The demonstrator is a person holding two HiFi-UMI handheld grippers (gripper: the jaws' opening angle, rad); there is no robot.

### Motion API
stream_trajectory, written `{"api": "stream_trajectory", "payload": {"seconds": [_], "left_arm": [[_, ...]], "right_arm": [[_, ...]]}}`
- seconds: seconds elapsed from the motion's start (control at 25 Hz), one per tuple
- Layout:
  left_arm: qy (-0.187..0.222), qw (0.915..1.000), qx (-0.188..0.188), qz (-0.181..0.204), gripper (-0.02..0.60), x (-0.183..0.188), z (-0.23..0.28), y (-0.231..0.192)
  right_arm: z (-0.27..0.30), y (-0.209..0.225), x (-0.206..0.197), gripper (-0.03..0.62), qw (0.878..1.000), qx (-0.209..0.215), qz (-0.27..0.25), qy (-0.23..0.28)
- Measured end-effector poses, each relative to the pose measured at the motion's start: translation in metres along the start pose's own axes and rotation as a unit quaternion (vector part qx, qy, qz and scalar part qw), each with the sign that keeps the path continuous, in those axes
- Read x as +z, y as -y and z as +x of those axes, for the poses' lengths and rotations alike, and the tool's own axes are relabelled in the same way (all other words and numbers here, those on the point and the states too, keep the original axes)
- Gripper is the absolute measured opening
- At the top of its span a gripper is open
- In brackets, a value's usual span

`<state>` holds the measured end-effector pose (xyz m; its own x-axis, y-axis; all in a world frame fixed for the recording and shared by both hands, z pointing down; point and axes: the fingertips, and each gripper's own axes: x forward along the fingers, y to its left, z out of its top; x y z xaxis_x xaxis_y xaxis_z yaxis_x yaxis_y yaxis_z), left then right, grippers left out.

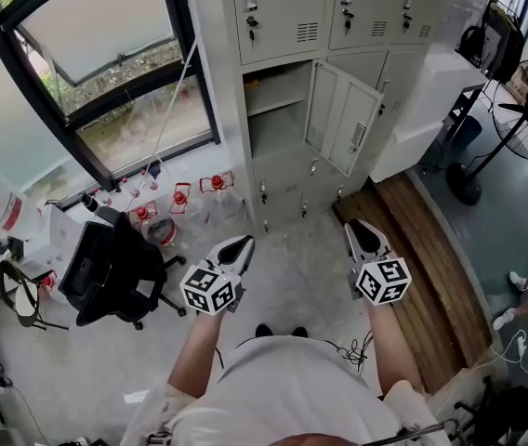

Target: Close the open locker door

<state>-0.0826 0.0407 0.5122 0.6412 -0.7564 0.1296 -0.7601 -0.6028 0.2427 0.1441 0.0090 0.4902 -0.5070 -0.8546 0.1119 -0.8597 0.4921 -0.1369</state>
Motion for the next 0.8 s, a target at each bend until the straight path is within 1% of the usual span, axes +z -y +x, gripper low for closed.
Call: {"api": "stream_trajectory", "payload": {"seconds": [0.36, 0.8], "left_arm": [[-0.005, 1.0000, -0.008, -0.001, 0.015, -0.003, -0.007, -0.008], [-0.006, 0.9997, -0.025, -0.003, 0.015, -0.008, -0.024, -0.030]], "right_arm": [[0.002, -0.003, -0.004, 0.060, 1.000, -0.020, 0.002, -0.003], [0.008, -0.027, -0.014, 0.066, 0.999, -0.037, -0.001, -0.007]]}}
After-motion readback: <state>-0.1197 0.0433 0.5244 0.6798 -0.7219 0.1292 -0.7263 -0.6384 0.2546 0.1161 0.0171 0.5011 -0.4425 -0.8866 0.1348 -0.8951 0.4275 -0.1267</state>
